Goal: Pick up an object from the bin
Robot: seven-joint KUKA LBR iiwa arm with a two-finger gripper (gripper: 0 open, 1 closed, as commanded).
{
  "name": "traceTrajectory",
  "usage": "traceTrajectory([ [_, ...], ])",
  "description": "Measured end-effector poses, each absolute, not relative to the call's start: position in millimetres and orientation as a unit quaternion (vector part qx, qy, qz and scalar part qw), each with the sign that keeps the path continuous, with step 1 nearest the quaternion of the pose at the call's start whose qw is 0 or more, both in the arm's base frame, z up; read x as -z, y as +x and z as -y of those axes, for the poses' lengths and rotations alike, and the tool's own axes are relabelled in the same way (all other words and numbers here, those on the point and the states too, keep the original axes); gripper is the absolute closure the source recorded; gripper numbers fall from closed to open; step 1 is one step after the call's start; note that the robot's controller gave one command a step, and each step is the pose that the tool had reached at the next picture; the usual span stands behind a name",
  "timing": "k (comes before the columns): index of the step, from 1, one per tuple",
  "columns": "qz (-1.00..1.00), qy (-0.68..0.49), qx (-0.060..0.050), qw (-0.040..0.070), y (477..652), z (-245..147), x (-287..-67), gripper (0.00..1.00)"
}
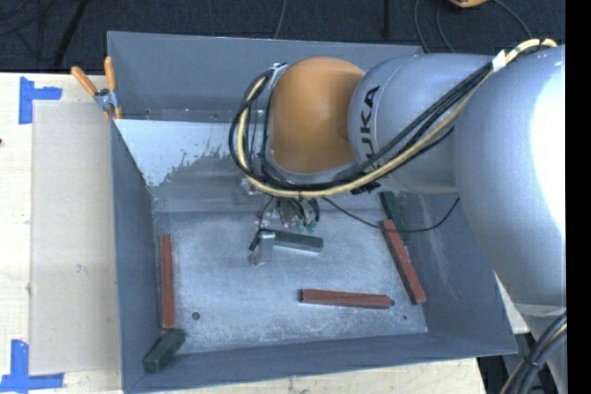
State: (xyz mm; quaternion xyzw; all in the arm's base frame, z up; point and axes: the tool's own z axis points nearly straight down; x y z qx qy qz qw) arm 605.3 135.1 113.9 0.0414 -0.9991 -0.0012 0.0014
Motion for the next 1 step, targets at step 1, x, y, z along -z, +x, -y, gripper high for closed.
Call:
traceTrajectory([
  [1,0.998,-0.069,-0.001,0.0,605.9,-114.4,-100.9,0.0],
])
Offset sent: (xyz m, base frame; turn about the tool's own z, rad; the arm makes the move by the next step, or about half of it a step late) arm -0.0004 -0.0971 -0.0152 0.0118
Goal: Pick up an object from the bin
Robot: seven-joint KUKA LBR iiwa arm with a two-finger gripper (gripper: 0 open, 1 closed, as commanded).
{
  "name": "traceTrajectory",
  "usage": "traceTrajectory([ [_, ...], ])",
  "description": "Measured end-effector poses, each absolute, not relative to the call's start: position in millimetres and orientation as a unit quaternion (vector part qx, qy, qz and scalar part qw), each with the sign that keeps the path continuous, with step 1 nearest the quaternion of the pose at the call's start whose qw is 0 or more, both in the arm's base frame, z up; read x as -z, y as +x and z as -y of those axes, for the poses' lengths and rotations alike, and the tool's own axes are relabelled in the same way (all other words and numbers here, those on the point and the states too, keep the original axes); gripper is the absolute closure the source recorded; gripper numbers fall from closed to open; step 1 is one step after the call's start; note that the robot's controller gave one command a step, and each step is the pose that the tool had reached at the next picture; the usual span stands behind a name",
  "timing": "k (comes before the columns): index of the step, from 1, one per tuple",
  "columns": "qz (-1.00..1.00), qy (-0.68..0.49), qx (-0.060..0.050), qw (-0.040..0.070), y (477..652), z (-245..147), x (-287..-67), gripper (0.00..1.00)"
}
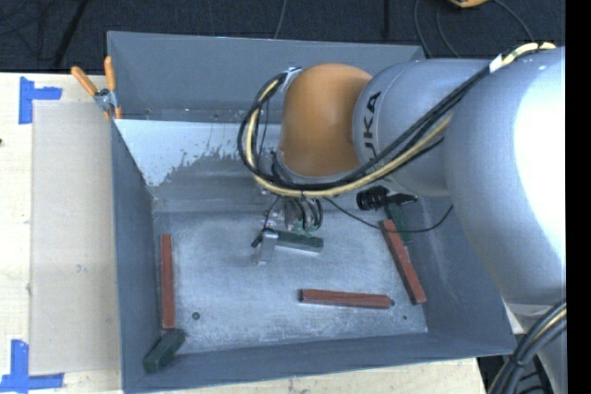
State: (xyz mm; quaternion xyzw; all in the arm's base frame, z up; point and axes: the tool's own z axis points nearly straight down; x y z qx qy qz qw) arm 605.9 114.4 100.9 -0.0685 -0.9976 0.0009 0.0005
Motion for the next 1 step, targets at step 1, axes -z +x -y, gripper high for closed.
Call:
traceTrajectory([
  [1,1.0,0.022,0.001,0.001,604.5,-64.7,-98.6,0.0],
])
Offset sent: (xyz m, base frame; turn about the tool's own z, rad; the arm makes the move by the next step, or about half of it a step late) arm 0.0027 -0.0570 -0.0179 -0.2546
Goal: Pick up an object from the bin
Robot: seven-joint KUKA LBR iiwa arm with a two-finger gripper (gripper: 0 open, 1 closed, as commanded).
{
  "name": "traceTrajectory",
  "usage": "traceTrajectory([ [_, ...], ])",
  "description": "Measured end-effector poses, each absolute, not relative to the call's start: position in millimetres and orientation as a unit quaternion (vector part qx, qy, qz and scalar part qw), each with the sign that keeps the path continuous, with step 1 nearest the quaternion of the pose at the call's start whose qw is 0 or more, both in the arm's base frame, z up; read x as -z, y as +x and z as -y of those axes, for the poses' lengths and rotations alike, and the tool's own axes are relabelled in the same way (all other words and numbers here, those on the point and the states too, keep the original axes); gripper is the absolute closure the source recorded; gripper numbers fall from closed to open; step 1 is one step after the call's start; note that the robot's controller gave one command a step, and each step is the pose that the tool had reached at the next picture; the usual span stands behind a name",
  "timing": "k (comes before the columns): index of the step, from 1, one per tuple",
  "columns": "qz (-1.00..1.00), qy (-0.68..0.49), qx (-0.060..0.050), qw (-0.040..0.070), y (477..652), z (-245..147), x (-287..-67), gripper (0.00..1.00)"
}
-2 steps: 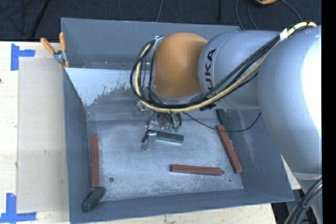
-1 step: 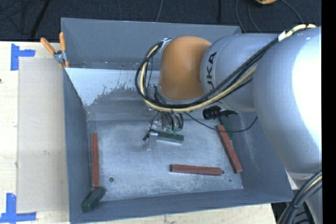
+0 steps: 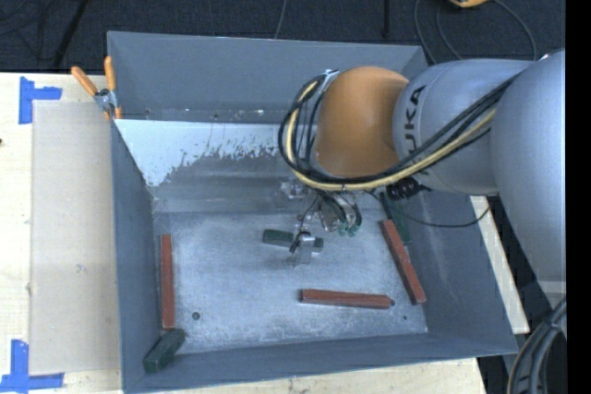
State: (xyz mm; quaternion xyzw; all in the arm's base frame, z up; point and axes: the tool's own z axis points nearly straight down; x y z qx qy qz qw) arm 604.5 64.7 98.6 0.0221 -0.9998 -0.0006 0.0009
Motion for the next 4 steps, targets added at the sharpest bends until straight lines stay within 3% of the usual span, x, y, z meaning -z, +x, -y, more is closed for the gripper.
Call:
traceTrajectory([
  [1,0.998,0.058,0.0,-0.001,609.6,-55.3,-85.1,1.0],
  [2,0.998,0.058,0.0,-0.001,609.2,-57.4,-83.4,0.0],
  [3,0.998,0.057,0.0,0.0,609.0,-57.2,-83.3,1.0],
  [4,0.998,0.057,0.0,0.0,609.0,-57.2,-83.3,1.0],
])
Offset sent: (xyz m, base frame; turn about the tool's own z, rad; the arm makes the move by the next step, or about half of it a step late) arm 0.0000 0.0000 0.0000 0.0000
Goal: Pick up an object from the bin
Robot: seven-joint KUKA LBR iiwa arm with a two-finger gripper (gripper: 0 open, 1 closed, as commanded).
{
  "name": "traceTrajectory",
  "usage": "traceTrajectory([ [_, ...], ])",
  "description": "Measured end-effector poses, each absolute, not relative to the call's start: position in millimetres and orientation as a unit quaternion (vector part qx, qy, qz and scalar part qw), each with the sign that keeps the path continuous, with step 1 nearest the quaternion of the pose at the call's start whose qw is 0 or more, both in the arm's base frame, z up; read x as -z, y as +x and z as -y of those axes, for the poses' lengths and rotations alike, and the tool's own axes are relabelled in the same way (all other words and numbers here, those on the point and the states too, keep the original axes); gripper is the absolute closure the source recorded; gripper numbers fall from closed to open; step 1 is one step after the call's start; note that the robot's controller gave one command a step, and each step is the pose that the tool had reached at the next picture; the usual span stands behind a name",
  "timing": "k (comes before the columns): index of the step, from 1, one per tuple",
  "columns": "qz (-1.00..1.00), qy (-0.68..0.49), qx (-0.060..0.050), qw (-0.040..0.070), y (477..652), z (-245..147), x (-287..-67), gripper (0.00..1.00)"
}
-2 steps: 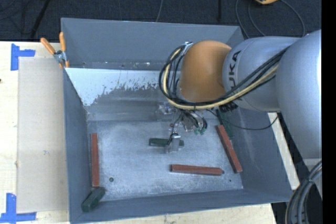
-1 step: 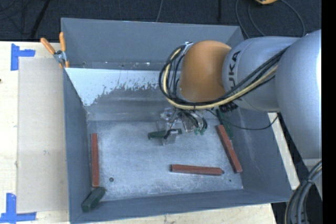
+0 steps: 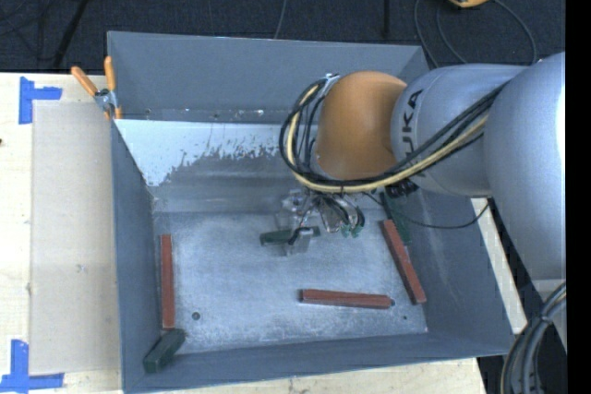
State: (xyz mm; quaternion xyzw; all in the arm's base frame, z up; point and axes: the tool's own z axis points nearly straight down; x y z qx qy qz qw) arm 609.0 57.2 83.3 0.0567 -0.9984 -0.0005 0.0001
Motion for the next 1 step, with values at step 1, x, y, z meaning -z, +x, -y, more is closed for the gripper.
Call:
traceTrajectory([
  [1,0.998,0.056,0.0,0.0,585.5,-91.3,-203.4,1.0],
])
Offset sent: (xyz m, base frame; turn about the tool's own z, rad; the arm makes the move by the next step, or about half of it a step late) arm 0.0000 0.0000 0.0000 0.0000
